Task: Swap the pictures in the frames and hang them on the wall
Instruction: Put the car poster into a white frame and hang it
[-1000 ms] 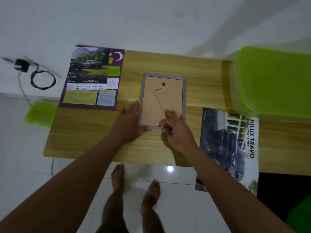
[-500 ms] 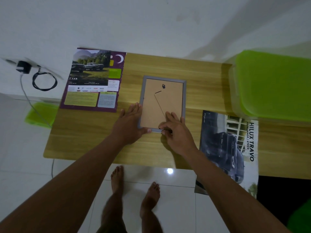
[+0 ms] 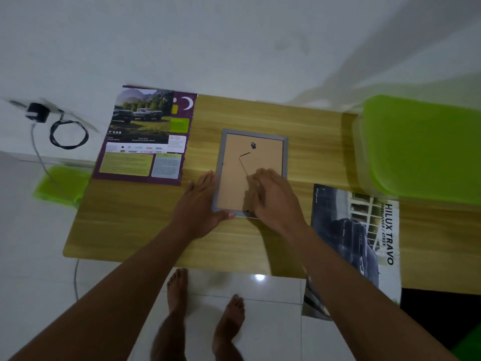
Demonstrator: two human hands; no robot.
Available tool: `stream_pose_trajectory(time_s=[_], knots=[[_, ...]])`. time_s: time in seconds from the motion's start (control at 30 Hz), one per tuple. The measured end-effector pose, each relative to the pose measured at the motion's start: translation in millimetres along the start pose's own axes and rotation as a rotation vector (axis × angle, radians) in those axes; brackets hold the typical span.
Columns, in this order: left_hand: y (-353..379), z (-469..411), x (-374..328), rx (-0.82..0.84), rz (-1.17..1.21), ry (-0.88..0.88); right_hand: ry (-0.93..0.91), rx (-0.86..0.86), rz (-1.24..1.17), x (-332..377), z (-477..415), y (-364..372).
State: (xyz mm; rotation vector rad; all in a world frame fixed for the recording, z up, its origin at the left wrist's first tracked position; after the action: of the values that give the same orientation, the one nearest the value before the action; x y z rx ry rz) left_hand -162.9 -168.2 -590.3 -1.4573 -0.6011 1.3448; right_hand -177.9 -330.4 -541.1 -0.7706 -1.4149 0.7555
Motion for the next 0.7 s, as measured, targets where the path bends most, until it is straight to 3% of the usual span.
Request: stream_pose_trajectory(time_s=[0.23, 0.4, 0.7], knots=[[6, -3, 9, -0.001, -0.078, 0.009, -0.150, 0.095, 0.181, 18, -79, 24], [7, -2, 11, -0.025, -0.031, -0.002, -0.235, 0.151, 0.177, 29, -98, 38], [7, -2, 13, -0.035, 0.028, -0.006, -0.209, 0.070, 0.211, 37, -104, 34]])
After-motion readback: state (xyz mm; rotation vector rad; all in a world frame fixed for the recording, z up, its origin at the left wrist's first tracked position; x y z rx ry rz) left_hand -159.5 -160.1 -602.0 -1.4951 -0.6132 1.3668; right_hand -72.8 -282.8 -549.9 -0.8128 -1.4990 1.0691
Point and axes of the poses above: each hand's wrist, its own z-axis away from the middle knuckle, its own y-axis out of the palm, x = y × z, the point moved 9 cm from there along -z, towards the middle knuckle, and after that the axes turned 7 degrees about -x, right-handed, at the moved point
